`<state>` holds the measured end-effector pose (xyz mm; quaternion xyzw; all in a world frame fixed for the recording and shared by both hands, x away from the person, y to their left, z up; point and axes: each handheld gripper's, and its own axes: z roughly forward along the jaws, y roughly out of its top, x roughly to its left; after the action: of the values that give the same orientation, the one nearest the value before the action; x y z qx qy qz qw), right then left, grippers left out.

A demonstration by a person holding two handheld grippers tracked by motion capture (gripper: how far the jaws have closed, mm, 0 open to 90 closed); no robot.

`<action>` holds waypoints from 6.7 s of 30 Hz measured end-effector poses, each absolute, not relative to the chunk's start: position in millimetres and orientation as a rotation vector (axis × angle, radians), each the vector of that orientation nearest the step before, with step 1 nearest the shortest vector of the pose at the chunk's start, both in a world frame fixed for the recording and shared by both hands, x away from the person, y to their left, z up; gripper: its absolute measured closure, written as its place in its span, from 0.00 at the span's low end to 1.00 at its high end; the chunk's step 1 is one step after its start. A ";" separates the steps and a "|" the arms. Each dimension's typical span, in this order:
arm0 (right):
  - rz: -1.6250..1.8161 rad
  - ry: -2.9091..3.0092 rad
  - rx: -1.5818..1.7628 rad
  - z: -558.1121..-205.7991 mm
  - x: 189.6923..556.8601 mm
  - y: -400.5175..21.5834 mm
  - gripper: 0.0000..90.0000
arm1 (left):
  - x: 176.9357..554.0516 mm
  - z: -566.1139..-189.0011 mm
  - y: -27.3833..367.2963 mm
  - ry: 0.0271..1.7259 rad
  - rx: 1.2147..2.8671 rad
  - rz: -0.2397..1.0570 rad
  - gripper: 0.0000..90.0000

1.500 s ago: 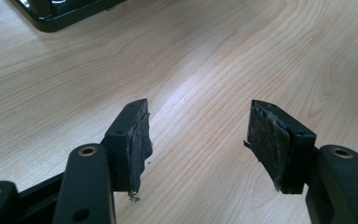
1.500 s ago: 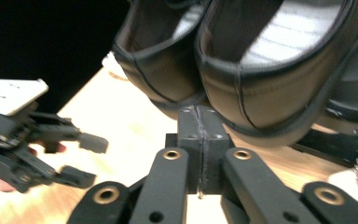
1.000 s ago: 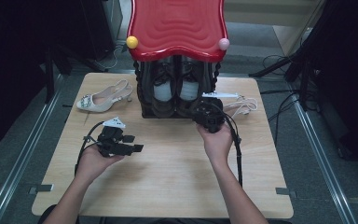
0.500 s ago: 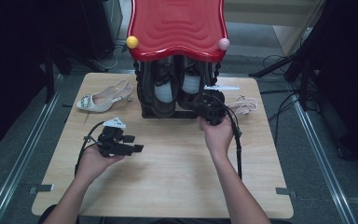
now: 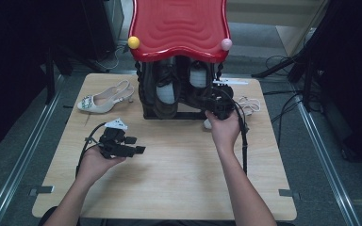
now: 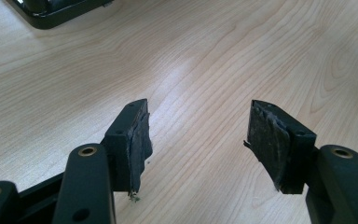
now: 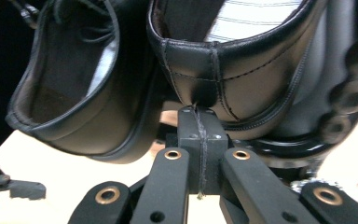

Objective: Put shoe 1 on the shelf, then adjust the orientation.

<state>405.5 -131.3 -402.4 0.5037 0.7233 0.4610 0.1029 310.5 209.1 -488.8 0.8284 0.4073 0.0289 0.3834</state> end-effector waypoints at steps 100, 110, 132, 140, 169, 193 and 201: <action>1.495 2.344 1.392 -421.4 424.6 -30.4 1.00 | 310.7 -489.5 210.4 1.036 2.098 0.062 0.43; 1.645 2.331 1.290 -429.2 400.9 -50.6 0.91 | 310.9 -490.3 208.7 1.038 2.104 0.068 0.43; 1.582 2.417 1.233 -449.0 364.0 -73.3 0.47 | 311.6 -490.4 211.2 1.044 2.101 0.069 0.43; 1.520 2.397 1.237 -459.1 348.0 -83.6 0.42 | 311.8 -490.3 211.9 1.050 2.100 0.068 0.43; 1.548 2.453 1.205 -464.9 314.4 -137.3 0.54 | 308.7 -487.6 226.2 1.101 2.039 0.058 0.71; 1.421 2.450 1.224 -476.1 308.3 -184.9 0.45 | 324.7 -490.7 250.5 1.229 1.978 0.049 1.00; 1.416 2.463 1.260 -484.0 308.6 -191.2 0.45 | 358.0 -479.7 265.4 1.281 1.920 0.105 0.99</action>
<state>308.6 -191.2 -484.0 0.4053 0.7925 0.4554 0.0169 358.0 265.4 -479.7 0.7603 0.5072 0.0417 0.4037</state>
